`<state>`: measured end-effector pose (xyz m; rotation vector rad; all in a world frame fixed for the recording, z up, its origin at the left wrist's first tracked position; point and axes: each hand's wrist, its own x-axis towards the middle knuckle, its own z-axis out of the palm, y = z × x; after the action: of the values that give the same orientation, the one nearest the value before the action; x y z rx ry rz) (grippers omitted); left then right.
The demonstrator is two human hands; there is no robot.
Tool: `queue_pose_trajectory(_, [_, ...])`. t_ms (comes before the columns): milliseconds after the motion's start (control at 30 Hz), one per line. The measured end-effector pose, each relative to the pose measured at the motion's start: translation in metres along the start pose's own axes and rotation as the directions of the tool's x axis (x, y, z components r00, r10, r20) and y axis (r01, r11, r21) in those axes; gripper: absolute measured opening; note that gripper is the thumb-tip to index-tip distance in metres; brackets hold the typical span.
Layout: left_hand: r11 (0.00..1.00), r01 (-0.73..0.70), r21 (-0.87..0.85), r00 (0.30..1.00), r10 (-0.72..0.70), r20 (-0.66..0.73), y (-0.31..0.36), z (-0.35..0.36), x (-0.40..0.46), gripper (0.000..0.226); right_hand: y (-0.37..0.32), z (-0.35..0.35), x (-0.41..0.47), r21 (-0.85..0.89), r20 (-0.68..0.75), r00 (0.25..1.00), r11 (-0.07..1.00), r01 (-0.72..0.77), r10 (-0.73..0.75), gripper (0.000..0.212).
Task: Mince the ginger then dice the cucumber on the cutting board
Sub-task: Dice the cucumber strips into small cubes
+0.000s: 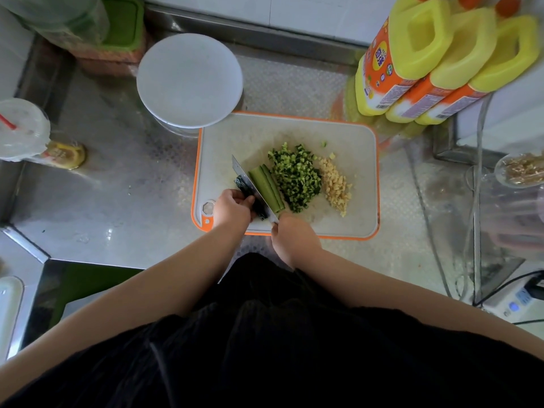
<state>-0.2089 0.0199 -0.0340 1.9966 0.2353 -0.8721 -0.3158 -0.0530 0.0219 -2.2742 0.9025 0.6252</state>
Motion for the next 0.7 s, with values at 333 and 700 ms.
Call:
queue_pose_trajectory(333, [0.999,0.008,0.034,1.000,-0.008,0.003,0.001,0.000,-0.001,0.012,-0.010,0.010,0.014,0.008,-0.013,0.998,0.998,-0.067,0.068,0.020])
queue_pose_trajectory(700, [0.999,-0.016,0.047,1.000,0.015,0.021,0.002,-0.003,-0.006,0.012,0.003,0.005,0.005,0.064,-0.031,0.999,0.998,0.017,-0.015,0.032])
